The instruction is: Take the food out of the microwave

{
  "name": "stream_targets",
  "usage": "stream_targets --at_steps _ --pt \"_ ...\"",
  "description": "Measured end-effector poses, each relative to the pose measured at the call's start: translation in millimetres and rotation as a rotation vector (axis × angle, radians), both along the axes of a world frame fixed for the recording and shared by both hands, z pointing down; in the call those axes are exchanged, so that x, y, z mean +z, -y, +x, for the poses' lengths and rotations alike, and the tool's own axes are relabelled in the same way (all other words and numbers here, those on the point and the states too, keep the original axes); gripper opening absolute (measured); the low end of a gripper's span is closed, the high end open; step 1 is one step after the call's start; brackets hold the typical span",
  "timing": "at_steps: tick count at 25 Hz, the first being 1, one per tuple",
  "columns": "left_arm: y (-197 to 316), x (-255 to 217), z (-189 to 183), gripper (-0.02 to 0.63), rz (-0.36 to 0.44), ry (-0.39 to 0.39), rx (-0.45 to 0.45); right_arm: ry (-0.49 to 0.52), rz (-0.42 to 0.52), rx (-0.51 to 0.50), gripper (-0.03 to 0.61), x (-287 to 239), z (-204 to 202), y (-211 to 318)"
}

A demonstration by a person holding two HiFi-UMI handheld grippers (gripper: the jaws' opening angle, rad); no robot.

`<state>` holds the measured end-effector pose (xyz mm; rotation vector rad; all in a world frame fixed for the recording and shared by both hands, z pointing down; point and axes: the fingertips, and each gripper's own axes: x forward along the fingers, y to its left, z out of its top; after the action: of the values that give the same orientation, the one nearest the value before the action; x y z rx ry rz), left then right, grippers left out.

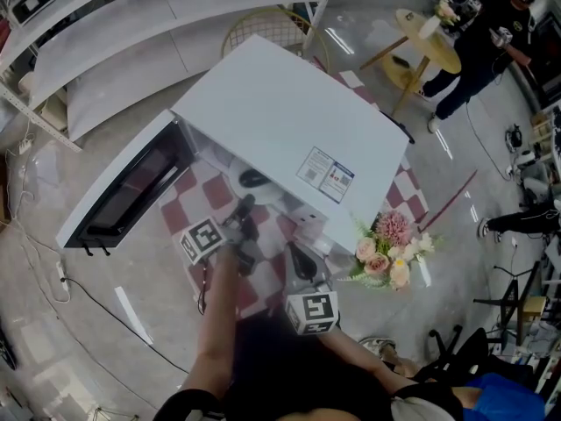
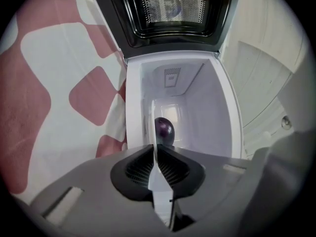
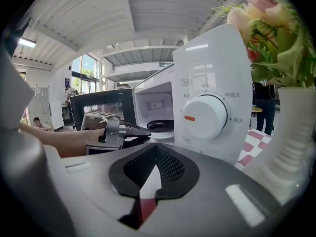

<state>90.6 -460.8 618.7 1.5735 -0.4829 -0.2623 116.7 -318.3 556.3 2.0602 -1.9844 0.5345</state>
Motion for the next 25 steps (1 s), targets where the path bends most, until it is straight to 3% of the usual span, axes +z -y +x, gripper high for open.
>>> stream_targets --at_steps 25 --pt "-0.8 -0.9 -9.8 0.023 -0.045 -0.039 -0.037 -0.003 -0.004 -0.005 0.0 2.8 -1.6 -0.4"
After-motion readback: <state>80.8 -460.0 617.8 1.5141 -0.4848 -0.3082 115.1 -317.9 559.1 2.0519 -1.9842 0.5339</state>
